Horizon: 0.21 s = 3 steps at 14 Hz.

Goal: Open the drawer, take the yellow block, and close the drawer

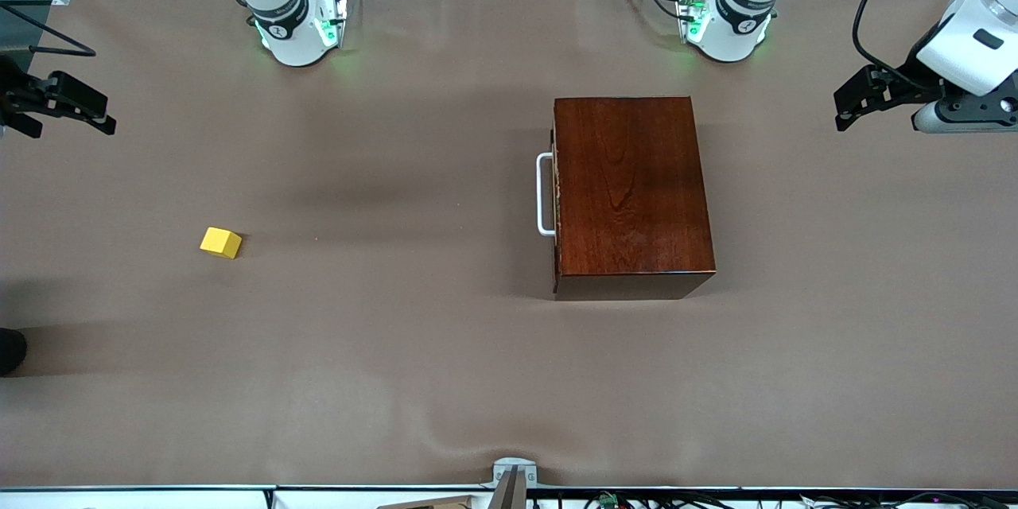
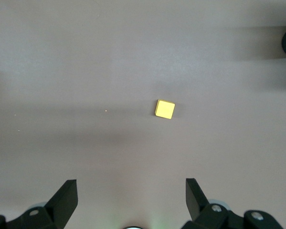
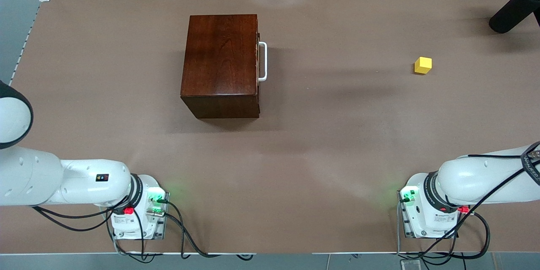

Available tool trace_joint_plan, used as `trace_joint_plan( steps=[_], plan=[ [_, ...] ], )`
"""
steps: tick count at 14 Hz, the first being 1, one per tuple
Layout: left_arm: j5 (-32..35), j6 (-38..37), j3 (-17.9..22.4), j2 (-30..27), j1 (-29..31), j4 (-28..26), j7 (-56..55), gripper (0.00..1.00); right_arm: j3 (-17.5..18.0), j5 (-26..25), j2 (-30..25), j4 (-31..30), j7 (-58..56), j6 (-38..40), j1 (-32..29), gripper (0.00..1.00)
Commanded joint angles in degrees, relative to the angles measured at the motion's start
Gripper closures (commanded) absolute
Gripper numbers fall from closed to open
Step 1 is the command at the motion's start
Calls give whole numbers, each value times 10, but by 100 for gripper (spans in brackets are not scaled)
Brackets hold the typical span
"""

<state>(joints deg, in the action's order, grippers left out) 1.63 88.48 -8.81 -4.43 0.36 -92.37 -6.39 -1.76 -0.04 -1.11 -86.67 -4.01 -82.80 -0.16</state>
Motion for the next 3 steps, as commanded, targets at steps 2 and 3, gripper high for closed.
trace_joint_plan(
  steps=[2, 3],
  plan=[
    [4, -16, -6, 5, 16, 14, 15, 0, 3, -3, -10, -10, 2, -4, -5, 0],
    [3, -17, -6, 5, 17, 14, 15, 0, 3, -3, -10, -10, 2, -4, -5, 0]
  ],
)
